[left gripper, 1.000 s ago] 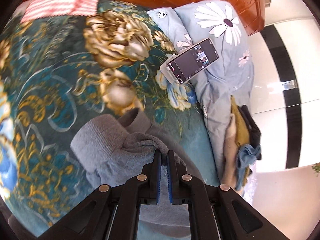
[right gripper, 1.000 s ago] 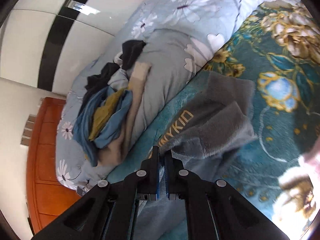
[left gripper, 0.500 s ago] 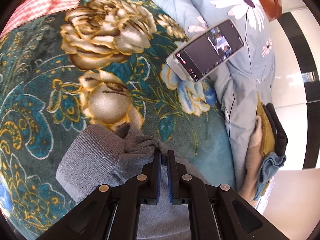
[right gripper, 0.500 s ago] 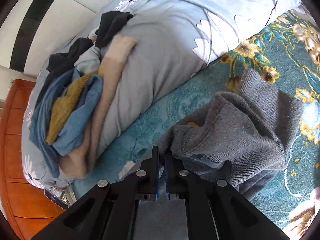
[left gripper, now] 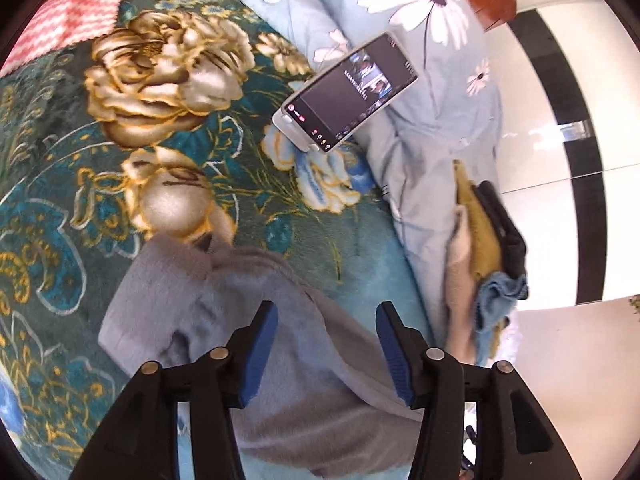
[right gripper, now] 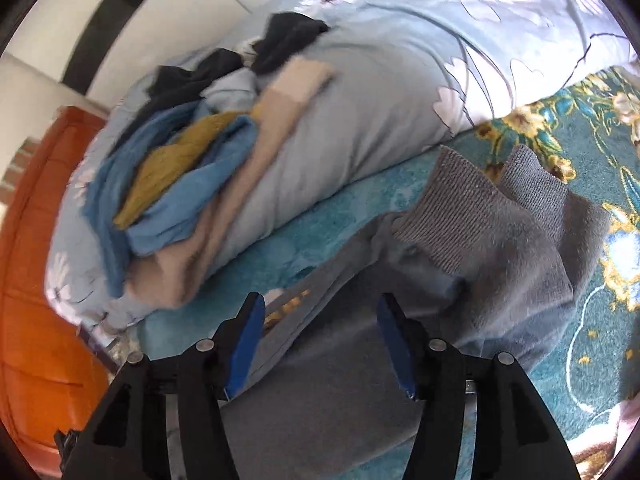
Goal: Fold clothes
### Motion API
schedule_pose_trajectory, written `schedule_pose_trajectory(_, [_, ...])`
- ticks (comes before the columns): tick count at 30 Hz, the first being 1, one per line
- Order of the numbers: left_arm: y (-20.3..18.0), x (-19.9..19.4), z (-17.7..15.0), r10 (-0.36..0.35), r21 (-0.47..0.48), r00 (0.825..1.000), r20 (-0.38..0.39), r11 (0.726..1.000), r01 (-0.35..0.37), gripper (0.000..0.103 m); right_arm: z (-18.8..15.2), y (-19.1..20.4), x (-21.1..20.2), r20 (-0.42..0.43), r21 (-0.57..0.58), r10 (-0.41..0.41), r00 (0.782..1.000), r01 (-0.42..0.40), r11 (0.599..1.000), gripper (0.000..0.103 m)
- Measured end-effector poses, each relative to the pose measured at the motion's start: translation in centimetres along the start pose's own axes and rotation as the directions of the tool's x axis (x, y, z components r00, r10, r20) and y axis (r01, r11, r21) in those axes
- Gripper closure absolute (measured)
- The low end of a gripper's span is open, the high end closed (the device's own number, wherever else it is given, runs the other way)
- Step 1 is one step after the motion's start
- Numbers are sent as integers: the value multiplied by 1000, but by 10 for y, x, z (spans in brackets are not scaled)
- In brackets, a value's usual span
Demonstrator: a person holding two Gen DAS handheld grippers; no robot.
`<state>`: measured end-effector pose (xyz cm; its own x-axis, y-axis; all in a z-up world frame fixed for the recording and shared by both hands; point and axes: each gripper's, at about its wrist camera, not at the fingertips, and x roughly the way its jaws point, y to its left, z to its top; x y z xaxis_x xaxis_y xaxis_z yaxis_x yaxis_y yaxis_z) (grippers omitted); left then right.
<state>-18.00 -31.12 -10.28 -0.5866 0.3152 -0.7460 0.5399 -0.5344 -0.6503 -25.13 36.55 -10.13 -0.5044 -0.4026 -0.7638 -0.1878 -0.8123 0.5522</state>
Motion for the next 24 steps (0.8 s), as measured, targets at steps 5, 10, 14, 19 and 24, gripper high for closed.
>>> schedule_pose_trajectory(5, [56,-22,-32,142,-72,986,90,988,-136,39,-41,-13,-43,67,-5,58,996,-58,998,35])
schedule_pose_trajectory(10, [131,-6,-59,161,-256,987,13,955,-152,39,-64,-73,-41,49,196,17,999,-26,980,34])
schedule_pose_trajectory(14, [140,4,-62,154,-268,988,17,953,-144,39,-67,-108,-22,51,369,31,998,-48,928,34])
schedule_pose_trajectory(19, [127,13,-49,131,-234,991,28,965,-121,38,-59,-116,-2,104,460,50,993,-93,883,31])
schedule_pose_trajectory(24, [121,28,-40,116,-227,993,20,968,-109,38,-49,-109,2,155,453,87,984,-149,879,27])
